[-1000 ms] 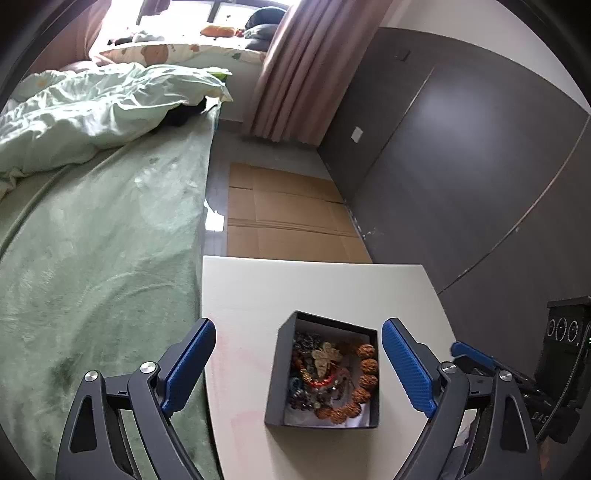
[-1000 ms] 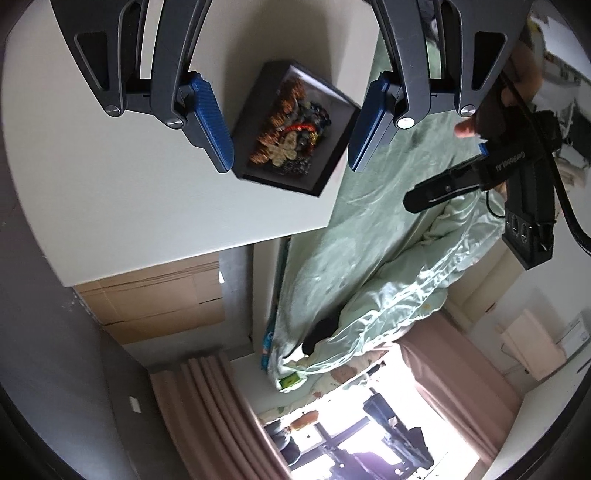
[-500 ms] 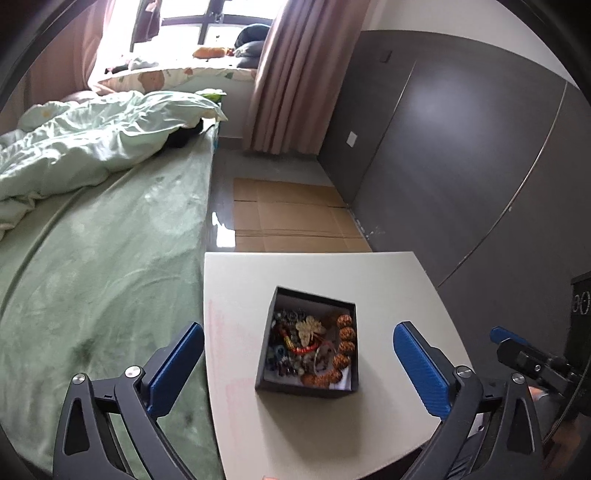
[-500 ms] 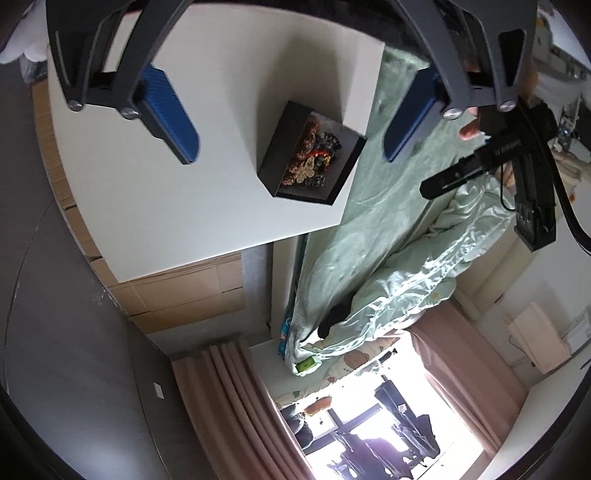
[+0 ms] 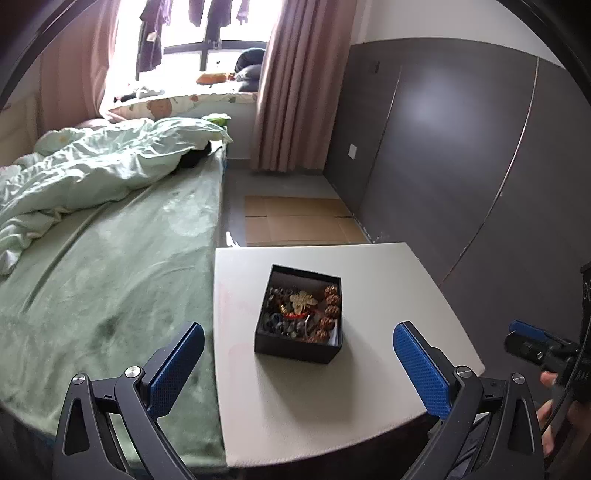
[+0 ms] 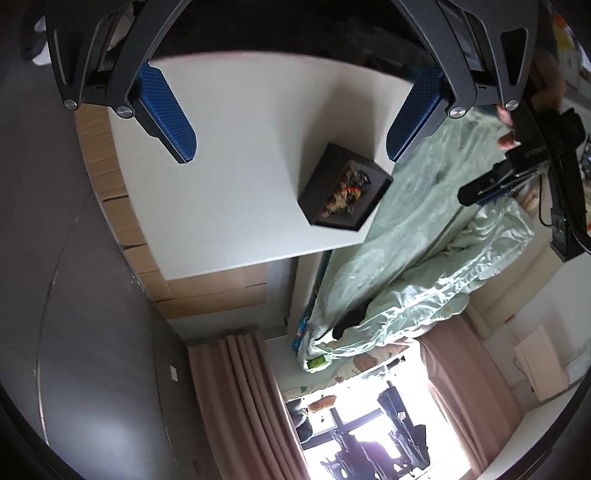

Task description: Organize jewelry

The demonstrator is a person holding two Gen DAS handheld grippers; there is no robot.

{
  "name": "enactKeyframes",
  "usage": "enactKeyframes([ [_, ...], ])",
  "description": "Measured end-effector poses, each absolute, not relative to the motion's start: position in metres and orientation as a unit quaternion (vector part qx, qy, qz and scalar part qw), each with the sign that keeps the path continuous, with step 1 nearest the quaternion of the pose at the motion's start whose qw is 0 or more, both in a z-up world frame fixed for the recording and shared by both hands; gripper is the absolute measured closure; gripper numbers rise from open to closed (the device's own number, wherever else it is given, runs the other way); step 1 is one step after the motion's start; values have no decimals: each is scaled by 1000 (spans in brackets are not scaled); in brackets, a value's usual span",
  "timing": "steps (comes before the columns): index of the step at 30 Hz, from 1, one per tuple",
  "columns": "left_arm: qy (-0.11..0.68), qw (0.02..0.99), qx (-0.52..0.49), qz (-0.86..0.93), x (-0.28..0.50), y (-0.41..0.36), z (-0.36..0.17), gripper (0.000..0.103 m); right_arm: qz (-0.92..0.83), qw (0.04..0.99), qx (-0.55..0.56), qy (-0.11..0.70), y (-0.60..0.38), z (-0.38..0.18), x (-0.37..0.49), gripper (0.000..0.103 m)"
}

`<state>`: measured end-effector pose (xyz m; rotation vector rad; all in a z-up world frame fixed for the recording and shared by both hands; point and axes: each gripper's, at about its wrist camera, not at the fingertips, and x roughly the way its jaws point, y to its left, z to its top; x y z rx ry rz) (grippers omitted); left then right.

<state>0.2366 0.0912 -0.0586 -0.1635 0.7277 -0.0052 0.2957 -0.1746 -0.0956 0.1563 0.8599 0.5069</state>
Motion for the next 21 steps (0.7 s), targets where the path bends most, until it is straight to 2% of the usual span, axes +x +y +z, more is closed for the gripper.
enactKeyframes([
  [10, 349, 935, -67, 5, 176, 88, -67, 1, 252, 886, 72, 382, -178, -85, 251, 0],
  [14, 332, 943, -25, 22, 151, 75, -62, 1, 249, 891, 53, 377, -171, -84, 233, 0],
  [21, 327, 944, -45, 31, 115, 86, -63, 1, 252, 895, 46, 367, -175, -84, 203, 0],
])
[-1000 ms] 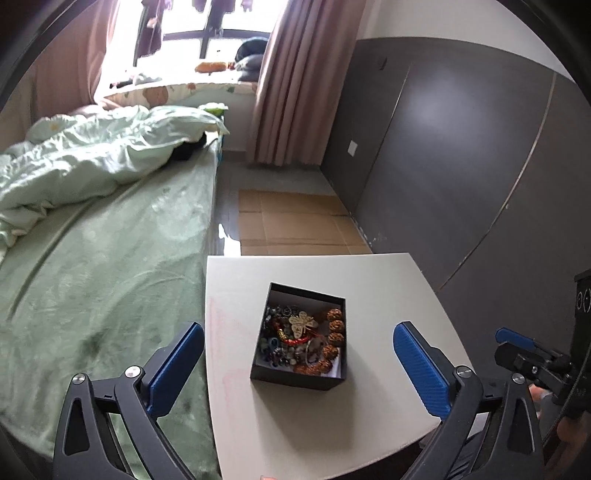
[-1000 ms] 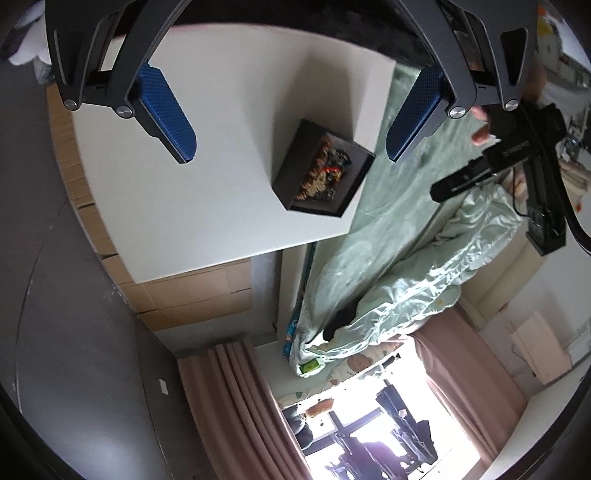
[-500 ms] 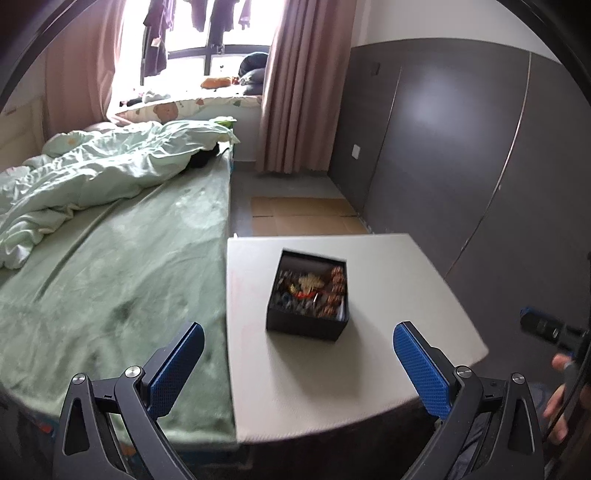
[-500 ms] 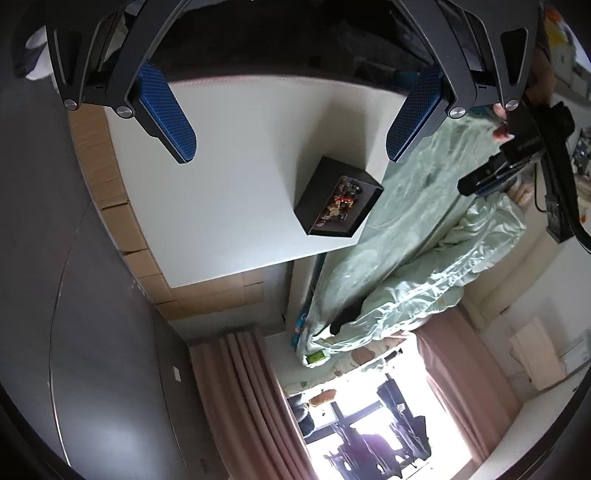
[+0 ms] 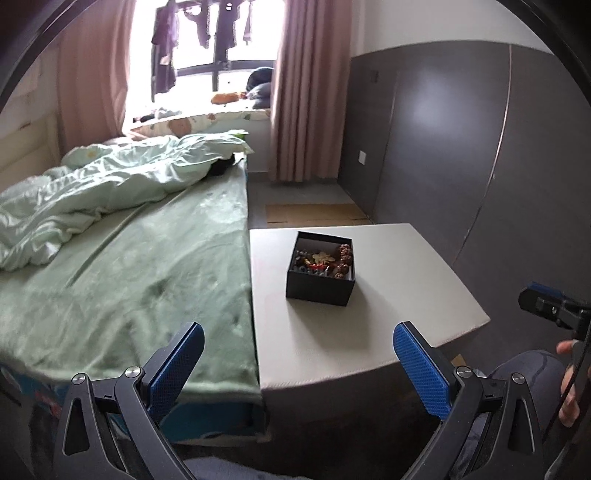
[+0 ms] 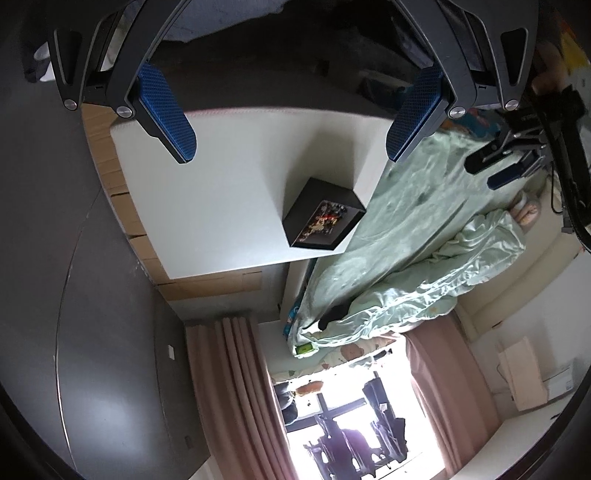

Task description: Organize jewelry

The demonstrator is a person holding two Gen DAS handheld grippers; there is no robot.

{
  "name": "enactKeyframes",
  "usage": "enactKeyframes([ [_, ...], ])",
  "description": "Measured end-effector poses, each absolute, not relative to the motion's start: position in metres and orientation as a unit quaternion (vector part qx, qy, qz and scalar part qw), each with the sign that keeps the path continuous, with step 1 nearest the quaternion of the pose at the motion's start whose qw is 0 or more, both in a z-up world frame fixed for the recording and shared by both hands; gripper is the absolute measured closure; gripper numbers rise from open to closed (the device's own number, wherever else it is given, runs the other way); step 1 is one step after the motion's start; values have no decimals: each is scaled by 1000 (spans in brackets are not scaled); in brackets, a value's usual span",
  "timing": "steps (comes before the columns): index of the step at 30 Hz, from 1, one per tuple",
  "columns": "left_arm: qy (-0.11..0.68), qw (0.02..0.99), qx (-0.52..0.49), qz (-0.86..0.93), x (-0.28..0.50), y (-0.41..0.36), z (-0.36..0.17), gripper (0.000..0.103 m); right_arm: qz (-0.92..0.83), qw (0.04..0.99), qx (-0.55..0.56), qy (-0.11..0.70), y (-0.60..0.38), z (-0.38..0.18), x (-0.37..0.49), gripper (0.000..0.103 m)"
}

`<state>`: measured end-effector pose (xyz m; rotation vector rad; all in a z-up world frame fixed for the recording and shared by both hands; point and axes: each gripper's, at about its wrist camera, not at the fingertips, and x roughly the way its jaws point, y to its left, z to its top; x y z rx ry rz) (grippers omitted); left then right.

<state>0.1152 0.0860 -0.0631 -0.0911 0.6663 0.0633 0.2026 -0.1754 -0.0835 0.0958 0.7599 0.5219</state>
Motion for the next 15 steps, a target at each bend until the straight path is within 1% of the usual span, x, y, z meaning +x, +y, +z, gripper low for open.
enactKeyframes([
  [12, 311, 948, -51, 39, 95, 85, -62, 1, 258, 888, 56, 376, -189, -87, 179, 0],
  [15, 318, 946, -49, 35, 96, 83, -63, 0, 249, 892, 53, 374, -190, -86, 175, 0],
])
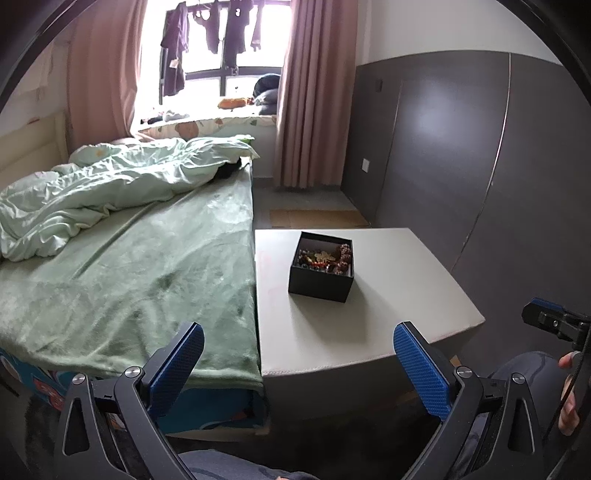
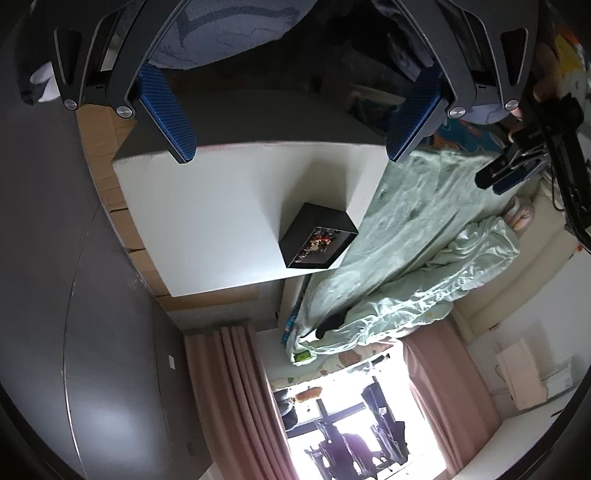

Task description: Organize jewelry

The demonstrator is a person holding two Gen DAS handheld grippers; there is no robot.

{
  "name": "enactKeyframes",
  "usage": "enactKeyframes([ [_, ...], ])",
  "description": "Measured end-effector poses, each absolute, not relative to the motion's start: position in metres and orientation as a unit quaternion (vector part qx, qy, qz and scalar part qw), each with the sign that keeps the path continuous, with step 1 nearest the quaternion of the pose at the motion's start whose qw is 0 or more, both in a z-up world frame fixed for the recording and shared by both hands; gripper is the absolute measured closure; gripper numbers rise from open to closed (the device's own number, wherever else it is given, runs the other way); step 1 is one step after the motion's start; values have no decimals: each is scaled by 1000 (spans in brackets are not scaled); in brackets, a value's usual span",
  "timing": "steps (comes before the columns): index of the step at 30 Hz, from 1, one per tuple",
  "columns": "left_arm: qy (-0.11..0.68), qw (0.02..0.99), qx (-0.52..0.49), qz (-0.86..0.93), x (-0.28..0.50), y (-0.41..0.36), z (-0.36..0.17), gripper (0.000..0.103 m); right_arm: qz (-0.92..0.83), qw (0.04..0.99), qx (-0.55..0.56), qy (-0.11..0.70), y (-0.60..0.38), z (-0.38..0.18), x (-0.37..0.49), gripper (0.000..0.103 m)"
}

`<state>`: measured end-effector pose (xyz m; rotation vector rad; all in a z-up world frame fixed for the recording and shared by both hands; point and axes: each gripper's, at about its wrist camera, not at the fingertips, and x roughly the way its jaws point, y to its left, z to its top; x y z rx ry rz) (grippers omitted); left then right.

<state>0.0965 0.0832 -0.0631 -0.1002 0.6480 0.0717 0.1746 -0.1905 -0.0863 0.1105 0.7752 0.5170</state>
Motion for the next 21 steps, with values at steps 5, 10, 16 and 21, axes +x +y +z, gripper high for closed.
enactKeyframes([
  [5, 322, 945, -36, 36, 97, 78, -65, 0, 246, 893, 54, 373, -192, -86, 174, 0],
  [10, 323, 945, -36, 33, 99, 78, -66, 0, 242, 894, 52, 372, -192, -86, 174, 0],
  [16, 320, 946, -43, 35, 100, 80, -65, 0, 243, 890, 62, 380, -193, -88, 177, 0],
  [21, 309, 950, -42, 32, 100, 80, -63, 0, 246, 889, 64, 381, -193, -88, 180, 0],
])
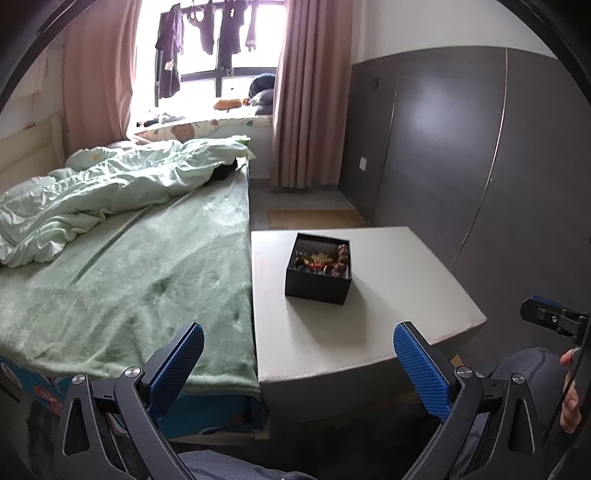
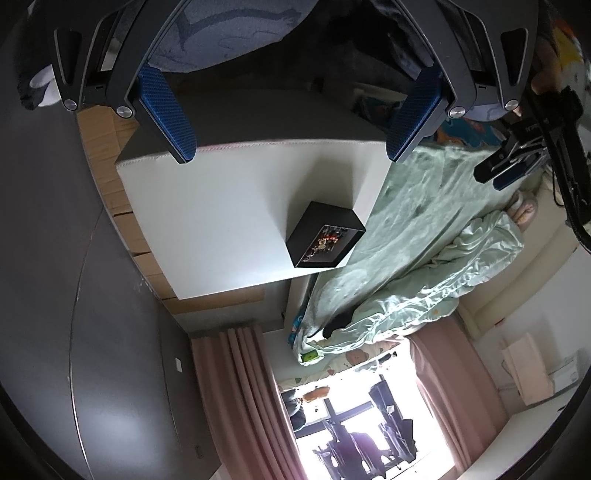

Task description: Organize jewelry

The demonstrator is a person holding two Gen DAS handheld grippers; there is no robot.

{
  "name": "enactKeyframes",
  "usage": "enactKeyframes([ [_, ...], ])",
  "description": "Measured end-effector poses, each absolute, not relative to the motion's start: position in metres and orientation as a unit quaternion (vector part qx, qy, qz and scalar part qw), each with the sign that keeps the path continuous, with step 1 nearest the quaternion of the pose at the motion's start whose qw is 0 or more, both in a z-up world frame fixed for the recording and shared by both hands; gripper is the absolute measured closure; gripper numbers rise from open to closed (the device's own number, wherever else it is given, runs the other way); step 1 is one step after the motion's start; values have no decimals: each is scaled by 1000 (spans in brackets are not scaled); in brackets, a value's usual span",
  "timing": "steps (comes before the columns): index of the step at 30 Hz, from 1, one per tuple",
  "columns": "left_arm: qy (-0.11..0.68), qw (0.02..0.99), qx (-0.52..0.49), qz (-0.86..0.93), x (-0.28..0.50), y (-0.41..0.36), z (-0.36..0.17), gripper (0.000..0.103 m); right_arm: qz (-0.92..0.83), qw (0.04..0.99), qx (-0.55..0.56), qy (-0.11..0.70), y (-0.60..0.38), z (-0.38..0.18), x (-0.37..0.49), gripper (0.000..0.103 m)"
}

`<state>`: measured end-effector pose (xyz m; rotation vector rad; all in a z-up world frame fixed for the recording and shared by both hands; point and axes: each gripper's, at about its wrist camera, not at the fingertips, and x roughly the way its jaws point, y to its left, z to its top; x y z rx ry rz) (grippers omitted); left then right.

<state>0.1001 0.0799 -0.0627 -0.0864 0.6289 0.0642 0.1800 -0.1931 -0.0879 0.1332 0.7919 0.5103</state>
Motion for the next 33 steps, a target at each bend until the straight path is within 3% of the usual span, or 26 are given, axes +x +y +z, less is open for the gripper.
enactKeyframes([
  [33, 295, 953, -59, 17, 105, 90, -60, 1, 231, 889, 61, 390, -188, -91, 192, 0],
])
